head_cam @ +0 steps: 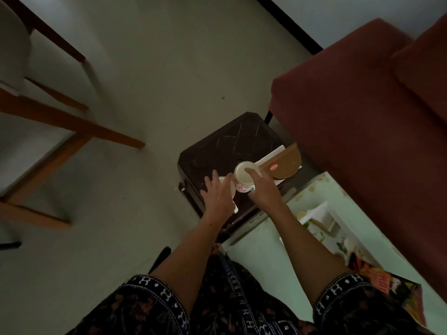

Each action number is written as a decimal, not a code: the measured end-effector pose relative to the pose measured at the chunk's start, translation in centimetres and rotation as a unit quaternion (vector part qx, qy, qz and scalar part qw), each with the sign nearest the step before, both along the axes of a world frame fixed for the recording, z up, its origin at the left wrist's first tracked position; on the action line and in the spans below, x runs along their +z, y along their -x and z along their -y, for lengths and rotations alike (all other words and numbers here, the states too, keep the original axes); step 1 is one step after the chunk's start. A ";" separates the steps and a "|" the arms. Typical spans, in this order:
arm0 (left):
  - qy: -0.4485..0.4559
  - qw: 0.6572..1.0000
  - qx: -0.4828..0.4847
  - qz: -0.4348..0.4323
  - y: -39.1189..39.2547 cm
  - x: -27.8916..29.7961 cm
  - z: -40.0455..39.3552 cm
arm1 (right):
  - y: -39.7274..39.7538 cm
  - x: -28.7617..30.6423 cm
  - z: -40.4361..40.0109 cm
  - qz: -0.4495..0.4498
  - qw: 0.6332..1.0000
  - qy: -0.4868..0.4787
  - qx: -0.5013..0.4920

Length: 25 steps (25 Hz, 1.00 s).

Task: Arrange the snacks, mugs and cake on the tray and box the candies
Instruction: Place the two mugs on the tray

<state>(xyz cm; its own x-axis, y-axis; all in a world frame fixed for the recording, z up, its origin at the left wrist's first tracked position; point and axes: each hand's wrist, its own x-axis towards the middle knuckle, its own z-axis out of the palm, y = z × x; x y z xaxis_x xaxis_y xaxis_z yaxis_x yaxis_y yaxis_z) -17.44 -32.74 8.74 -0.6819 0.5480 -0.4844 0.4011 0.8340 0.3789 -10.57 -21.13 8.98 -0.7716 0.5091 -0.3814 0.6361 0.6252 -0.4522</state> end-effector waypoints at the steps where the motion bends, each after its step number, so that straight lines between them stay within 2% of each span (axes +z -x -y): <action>1: 0.005 1.000 -0.009 0.008 0.3 -0.4 0.0 | 0.5 -0.4 0.0 0.018 1.000 -0.014 0.016; 5: 0.005 0.999 -0.015 0.029 1.0 -1.5 0.0 | 2.1 -1.6 -0.3 0.066 0.995 -0.043 0.058; 15: -0.036 0.999 -0.001 0.009 1.0 -1.8 0.4 | 3.4 -2.7 -1.2 0.047 0.997 -0.044 0.040; 20: -0.021 1.000 0.004 0.012 -2.2 -0.4 0.9 | 0.1 -0.8 -1.2 0.029 0.998 -0.053 0.033; 25: -0.033 0.999 -0.013 0.026 -8.5 1.4 0.5 | -6.9 1.9 -2.0 0.034 0.997 -0.072 0.018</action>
